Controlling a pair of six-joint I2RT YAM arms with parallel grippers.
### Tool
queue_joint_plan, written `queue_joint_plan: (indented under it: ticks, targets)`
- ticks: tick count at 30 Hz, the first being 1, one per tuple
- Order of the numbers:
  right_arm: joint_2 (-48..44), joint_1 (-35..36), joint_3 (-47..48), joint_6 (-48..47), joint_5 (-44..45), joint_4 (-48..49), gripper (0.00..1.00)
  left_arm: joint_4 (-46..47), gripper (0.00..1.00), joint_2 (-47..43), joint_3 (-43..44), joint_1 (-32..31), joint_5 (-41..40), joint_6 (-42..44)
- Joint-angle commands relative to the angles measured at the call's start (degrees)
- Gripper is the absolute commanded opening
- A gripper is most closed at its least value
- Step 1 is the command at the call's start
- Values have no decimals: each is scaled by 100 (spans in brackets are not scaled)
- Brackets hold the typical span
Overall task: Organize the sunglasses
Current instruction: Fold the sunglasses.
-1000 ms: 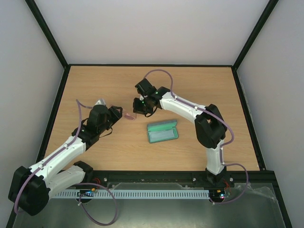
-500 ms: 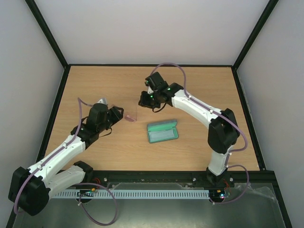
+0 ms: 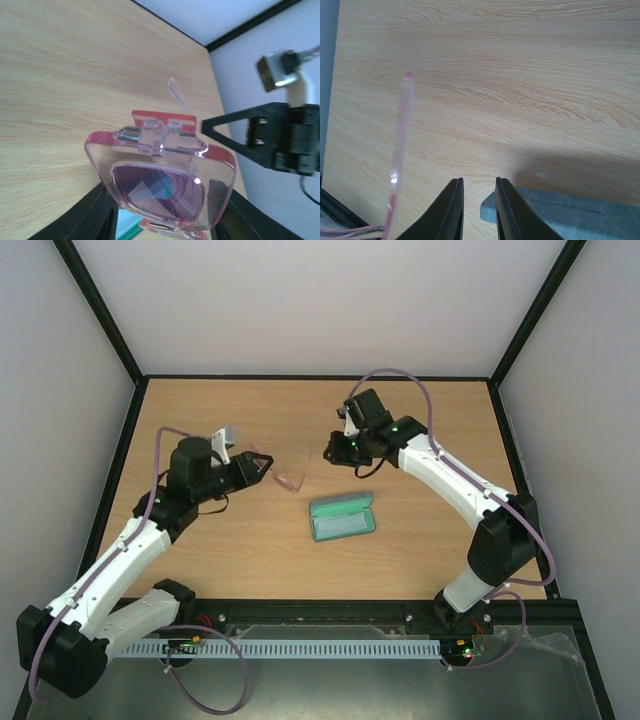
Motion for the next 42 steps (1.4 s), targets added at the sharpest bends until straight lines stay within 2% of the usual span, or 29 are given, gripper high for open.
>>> queue_joint_plan:
  ticks: [1,5,15,30,42]
  targets:
    - [-263,17,-117,-289,219,-467,19,-77,29,44,440,28,914,369]
    - [-327,17,-132,-282,265,-513,18,18,29,199,546,28,1210,405]
    - [-469,85,62,-255,623,-799,18,118,29,395,463,28,1232,373]
    - [343,876,1103,-71,683,-868,14,413,29,548,338,30,1331,262]
    - [483,1177,1239,14,375,-653,14,616,29,625,240,19,1397,167]
